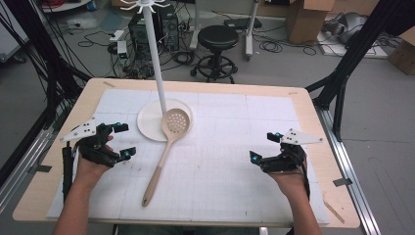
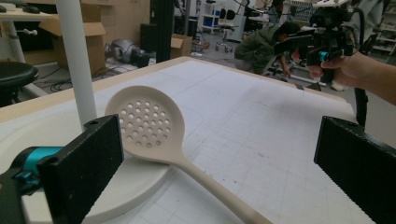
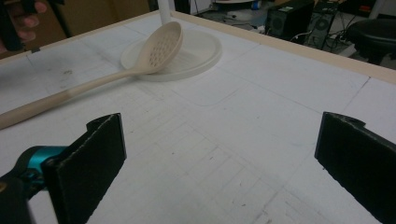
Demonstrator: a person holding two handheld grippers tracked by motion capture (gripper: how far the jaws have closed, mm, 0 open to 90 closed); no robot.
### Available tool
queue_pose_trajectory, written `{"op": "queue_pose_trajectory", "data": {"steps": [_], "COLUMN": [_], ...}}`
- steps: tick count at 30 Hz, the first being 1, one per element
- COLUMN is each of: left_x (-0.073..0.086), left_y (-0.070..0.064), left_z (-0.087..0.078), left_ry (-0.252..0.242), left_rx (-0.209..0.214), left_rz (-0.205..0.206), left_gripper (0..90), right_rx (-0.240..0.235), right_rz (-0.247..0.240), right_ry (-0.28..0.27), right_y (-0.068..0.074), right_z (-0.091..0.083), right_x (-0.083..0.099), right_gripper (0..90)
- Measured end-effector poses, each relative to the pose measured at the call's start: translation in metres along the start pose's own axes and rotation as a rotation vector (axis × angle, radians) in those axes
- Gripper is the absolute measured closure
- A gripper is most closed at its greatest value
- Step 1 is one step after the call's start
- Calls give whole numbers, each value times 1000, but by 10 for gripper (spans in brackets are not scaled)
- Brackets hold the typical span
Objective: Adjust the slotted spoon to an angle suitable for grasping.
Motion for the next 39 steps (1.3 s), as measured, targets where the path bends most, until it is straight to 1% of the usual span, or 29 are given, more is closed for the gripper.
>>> {"op": "queue_pose_trajectory", "data": {"steps": [3,4,7,11,13,16,18,21,22,23,24,25,26,27,29,30,31,32,36,38,39], "left_x": [1,1,3,2,2,1,1,1,0,0,-1,-1,-3,-3,-4,-5,-5,-5,-5,-5,-6], "left_y": [0,0,-2,-2,-3,-3,-3,-4,-5,-5,-7,-7,-10,-10,-13,-16,-16,-17,-18,-19,-19], "left_z": [3,3,6,6,5,5,5,6,8,8,11,11,16,16,21,25,25,30,35,40,42], "left_ry": [11,11,32,32,31,25,28,36,41,41,60,60,77,77,98,128,128,144,163,185,196], "left_rx": [0,0,-8,-7,-7,-10,-17,-21,-30,-30,-56,-56,-74,-74,-76,-88,-88,-98,-110,-112,-120], "left_rz": [-6,-6,2,-3,-6,-9,-18,-19,-29,-29,-37,-37,-34,-34,-37,-26,-26,-26,-36,-49,-51], "left_gripper": [20,20,20,20,20,20,20,20,20,20,20,20,20,20,20,20,20,20,20,20,20], "right_rx": [-2,1,9,16,17,19,18,19,17,17,19,16,18,18,17,17,17,17,18,19,19], "right_rz": [7,2,-3,-1,-13,-7,-3,-5,-1,-1,-2,-4,-5,-5,3,0,0,3,5,13,13], "right_ry": [5,5,9,10,12,16,22,21,27,27,29,30,28,28,28,30,30,34,28,35,35], "right_y": [-1,-1,-2,-1,0,0,0,-1,-1,-1,-1,-1,-1,-1,-1,-1,-1,-1,-2,-1,-1], "right_z": [1,0,-1,-3,-2,-1,0,1,2,2,2,2,2,2,2,3,3,2,2,2,2], "right_x": [1,1,2,1,1,1,1,2,2,2,2,2,2,2,2,2,2,2,2,2,2], "right_gripper": [7,7,7,7,7,7,7,7,7,7,7,7,7,7,7,7,7,7,7,7,7]}}
Point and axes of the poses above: each handheld gripper's, and its own axes: z roughly forward along the jaws, x roughly out of its underside, y roughly to its left, the point moved 1 cm from there along z, roughly forward along the jaws, and after that the axes turned 8 degrees about -z, right-handed, at the moved point
